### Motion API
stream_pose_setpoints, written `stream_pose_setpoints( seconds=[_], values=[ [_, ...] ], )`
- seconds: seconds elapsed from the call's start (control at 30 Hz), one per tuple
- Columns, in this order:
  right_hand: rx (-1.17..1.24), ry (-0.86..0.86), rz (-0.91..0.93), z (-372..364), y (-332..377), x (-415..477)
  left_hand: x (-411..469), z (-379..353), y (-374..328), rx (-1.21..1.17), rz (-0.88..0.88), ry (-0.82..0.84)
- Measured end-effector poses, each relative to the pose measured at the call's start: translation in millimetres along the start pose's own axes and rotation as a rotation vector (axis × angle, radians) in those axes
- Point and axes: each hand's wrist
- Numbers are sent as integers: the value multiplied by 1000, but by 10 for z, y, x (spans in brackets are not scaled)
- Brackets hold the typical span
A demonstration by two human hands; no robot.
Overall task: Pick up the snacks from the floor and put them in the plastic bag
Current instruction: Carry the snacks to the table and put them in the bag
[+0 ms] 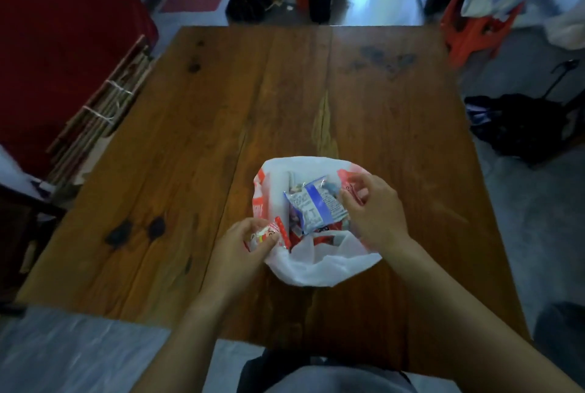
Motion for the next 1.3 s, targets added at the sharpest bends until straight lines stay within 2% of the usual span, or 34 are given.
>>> stream_pose_setpoints(
  seconds=[0.17,0.33,0.43,0.6,0.7,0.83,0.97,1.17,1.3],
  values=[
    [-73,63,-100,-25,-128,-3,541,-59,-156,24,-81,116],
    [-201,-75,-199,24,-373,48,926,-196,-379,40,-215,239],
    [-204,-16,-310,0,-471,63,1082,-305,-442,49,-289,265],
    [-171,27,-371,-8,-528,45,1200,-522,-346,188,-322,285],
    [-161,25,-357,16,-541,42,1131,-608,-290,240,-300,361],
    [-101,-15,-289,109,-515,94,1047,-678,-233,357,-315,326],
    [-35,-78,-214,237,-462,187,980,-705,-247,332,-269,358],
    [66,-136,-84,394,-326,310,814,-852,-347,351,-385,354],
    [46,-38,-97,462,-371,345,828,-917,-468,356,-403,289]
  ],
)
Point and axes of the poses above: each hand's wrist, its own x-axis towards the middle knuckle, its own z-axis out of the back of the hand, y = z × x, and after that the axes turned 1 degree about -y, right-handed
